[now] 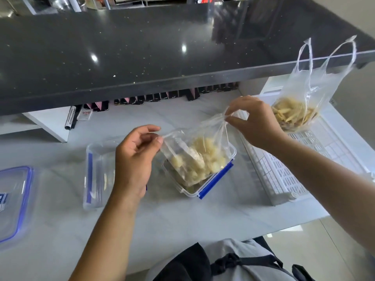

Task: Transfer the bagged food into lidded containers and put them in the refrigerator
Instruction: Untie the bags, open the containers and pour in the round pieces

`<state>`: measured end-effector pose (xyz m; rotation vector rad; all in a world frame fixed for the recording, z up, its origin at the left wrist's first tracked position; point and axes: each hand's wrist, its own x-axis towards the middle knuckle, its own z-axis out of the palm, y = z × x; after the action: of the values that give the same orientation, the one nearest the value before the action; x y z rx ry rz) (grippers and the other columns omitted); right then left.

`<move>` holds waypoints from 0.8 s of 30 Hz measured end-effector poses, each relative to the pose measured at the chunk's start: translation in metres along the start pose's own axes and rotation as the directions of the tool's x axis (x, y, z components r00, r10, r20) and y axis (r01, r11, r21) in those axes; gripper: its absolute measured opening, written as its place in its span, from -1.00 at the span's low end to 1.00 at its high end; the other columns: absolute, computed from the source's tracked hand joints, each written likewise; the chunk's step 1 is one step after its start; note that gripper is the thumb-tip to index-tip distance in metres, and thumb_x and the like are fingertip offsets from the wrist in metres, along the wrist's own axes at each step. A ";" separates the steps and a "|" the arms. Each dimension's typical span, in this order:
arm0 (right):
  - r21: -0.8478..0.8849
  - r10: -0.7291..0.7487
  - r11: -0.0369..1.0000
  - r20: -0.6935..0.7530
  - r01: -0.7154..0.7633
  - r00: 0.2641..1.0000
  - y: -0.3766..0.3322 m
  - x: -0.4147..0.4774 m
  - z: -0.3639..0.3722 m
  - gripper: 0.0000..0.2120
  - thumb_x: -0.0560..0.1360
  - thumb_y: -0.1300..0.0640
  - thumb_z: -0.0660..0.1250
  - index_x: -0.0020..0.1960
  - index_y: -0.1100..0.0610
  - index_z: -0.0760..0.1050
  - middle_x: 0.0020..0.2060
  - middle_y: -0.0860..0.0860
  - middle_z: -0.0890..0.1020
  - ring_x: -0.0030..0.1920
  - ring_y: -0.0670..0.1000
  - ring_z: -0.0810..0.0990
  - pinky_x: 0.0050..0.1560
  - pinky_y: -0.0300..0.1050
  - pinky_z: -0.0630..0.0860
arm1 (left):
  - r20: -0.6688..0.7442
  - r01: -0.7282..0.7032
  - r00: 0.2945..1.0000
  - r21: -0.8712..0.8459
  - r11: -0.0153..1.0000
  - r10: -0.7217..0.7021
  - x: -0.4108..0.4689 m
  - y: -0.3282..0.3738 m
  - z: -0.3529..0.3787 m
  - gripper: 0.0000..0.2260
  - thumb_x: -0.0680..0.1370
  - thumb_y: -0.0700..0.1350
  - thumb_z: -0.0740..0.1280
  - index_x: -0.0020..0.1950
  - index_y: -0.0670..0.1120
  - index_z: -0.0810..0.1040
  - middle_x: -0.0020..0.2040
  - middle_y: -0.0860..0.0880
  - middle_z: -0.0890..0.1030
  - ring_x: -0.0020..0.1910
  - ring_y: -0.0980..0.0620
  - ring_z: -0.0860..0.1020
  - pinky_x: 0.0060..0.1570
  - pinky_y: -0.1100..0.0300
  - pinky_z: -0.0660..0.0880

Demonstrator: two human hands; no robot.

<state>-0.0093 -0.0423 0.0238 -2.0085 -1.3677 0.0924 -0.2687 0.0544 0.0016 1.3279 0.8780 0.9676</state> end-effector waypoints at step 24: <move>0.367 0.436 0.738 0.382 -0.566 0.815 0.003 -0.058 0.046 -0.53 0.38 0.01 0.57 0.26 0.02 0.58 0.21 -0.07 0.58 0.17 -0.05 0.55 0.07 -0.27 0.49 | 0.009 0.254 0.967 0.073 0.965 -0.255 -0.026 -0.065 0.016 -0.92 0.48 -0.19 0.50 -0.10 -0.05 0.64 -0.15 0.08 0.71 -0.08 0.11 0.65 -0.08 0.38 0.50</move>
<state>-0.0522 -0.0688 -0.0310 -1.9251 -0.7878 0.8987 -0.2588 0.0246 -0.0630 1.2458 1.0485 0.7282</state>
